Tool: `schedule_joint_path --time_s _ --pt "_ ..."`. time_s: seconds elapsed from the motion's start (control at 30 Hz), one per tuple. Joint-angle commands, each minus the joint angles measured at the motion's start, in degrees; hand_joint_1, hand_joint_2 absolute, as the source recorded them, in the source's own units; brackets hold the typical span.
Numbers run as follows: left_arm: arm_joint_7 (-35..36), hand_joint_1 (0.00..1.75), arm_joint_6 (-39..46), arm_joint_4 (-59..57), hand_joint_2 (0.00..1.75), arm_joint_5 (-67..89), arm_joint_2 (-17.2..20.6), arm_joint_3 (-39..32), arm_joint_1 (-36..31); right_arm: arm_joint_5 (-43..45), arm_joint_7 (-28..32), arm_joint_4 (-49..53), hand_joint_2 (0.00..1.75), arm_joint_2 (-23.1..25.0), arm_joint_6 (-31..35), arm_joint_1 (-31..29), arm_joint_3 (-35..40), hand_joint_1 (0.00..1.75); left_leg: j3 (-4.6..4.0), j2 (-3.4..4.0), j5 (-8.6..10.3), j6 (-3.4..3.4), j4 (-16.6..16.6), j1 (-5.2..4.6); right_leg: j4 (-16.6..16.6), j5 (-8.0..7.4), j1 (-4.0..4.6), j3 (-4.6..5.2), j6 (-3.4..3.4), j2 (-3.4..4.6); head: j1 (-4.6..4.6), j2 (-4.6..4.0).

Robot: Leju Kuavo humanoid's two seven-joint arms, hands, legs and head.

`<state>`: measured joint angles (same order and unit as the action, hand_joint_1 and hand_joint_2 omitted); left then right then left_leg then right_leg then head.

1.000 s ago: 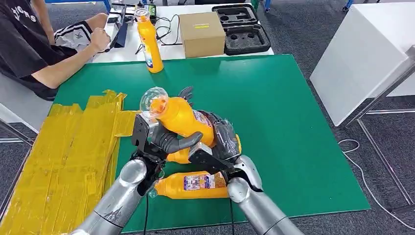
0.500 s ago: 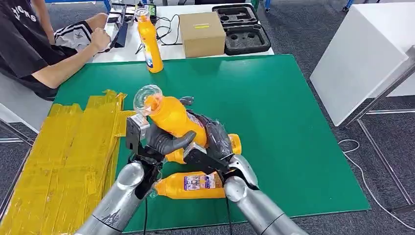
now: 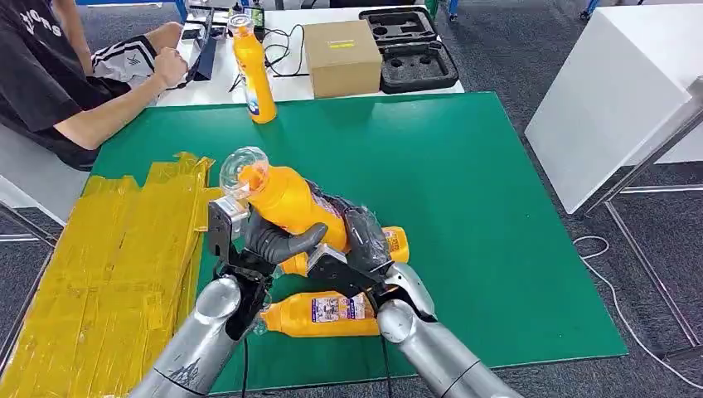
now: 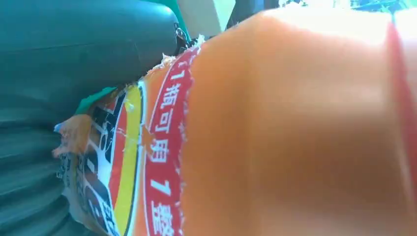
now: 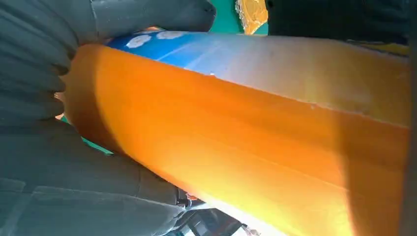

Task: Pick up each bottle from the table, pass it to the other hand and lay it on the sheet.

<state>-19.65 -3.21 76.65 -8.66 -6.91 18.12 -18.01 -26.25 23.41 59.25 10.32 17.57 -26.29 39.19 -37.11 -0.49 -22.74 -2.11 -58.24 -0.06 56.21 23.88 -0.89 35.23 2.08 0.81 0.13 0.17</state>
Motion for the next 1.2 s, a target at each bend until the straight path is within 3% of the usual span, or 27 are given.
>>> schedule_joint_path --time_s 0.03,0.07,0.1,0.13,0.23,0.47,0.67,0.8,0.93,1.0,1.07,1.2 --pt "0.0 1.75 0.9 -1.3 1.75 0.8 0.6 -1.2 -2.5 -4.4 1.2 0.1 1.75 -0.8 3.9 -0.5 4.9 1.75 0.16 0.02 -0.06 0.08 0.0 0.02 0.0 0.05 0.03 -0.15 -0.07 -0.05 0.0 0.0" --pt "-0.1 1.75 1.2 -0.9 1.75 1.3 0.9 -1.5 -2.5 -4.0 1.1 1.2 1.75 -0.9 3.7 -0.2 4.5 1.75 0.11 0.02 -0.04 0.07 0.0 0.02 0.0 0.03 0.03 -0.11 -0.06 -0.04 0.0 0.0" --pt "-0.4 1.75 1.8 -0.4 1.75 1.7 1.2 -2.2 -2.8 -3.8 1.1 2.5 1.75 -1.1 3.5 -0.1 4.2 0.42 0.24 0.06 -0.11 0.12 0.0 0.05 0.0 0.08 0.07 -0.23 -0.1 -0.04 -0.02 0.0" --pt "-0.9 1.75 3.2 0.4 1.75 3.0 1.4 -3.1 -2.9 -3.5 1.0 4.2 1.75 -1.5 3.6 0.3 3.7 0.0 0.17 0.05 -0.09 0.11 0.0 0.05 0.0 0.07 0.07 -0.17 -0.09 -0.03 0.0 0.0" --pt "-1.2 1.75 5.5 3.5 1.75 5.7 2.5 -6.5 -3.0 -5.1 -2.1 11.2 1.75 -3.8 3.6 1.2 2.1 0.0 0.13 0.05 -0.09 0.11 -0.1 0.06 0.0 0.07 0.08 -0.12 -0.09 -0.04 0.0 0.0" --pt "-1.5 1.75 8.1 3.9 1.75 9.5 2.9 -8.1 -3.3 -6.3 -3.4 15.8 1.75 -5.0 2.8 2.0 0.2 0.0 0.1 -0.01 -0.02 0.07 0.0 0.05 0.0 0.04 0.06 -0.07 -0.06 -0.14 -0.02 0.0" --pt "-0.8 1.75 9.8 1.9 1.75 14.3 5.1 -13.5 -6.3 -8.4 -10.6 27.7 1.75 -11.2 -5.7 1.6 -3.1 0.0 0.08 -0.02 -0.04 0.09 -0.1 0.07 0.0 0.05 0.06 -0.07 -0.07 -0.13 -0.02 0.0" --pt "1.6 1.75 20.4 1.7 1.75 34.0 6.1 -14.2 -7.7 -5.1 -12.9 33.0 1.75 -13.4 -12.5 2.9 -6.6 0.0 0.1 -0.1 -0.04 0.1 -0.1 0.05 0.0 0.08 0.05 -0.1 -0.08 -0.19 0.0 0.0" --pt "8.0 1.75 25.2 -2.2 1.75 54.1 8.8 -13.1 -10.4 -0.1 -12.3 34.8 1.75 -15.2 -17.0 4.2 -10.9 0.0 0.21 -0.16 -0.05 0.11 0.0 0.06 0.0 0.11 0.07 -0.23 -0.08 -0.27 0.0 0.0" --pt "12.1 1.75 25.7 -3.9 1.75 64.0 10.0 -12.3 -11.9 0.7 -13.0 35.5 1.75 -15.3 -19.3 4.5 -12.4 0.0 0.21 -0.19 -0.05 0.12 0.0 0.07 0.0 0.11 0.08 -0.25 -0.09 -0.3 0.0 0.0" --pt "20.1 1.75 20.2 -6.4 1.75 76.1 11.5 -11.6 -14.2 -0.4 -14.9 35.9 1.75 -15.2 -21.4 4.6 -13.9 0.0 0.27 -0.14 -0.08 0.13 0.0 0.06 0.0 0.13 0.07 -0.27 -0.11 -0.26 0.0 0.0" --pt "21.2 1.75 17.3 -8.5 1.75 79.5 11.7 -12.3 -15.8 -1.2 -15.4 36.0 1.75 -14.8 -22.7 4.6 -15.0 0.0 0.22 -0.09 -0.04 0.13 -0.1 0.08 0.0 0.08 0.09 -0.22 -0.11 -0.21 0.0 0.0"
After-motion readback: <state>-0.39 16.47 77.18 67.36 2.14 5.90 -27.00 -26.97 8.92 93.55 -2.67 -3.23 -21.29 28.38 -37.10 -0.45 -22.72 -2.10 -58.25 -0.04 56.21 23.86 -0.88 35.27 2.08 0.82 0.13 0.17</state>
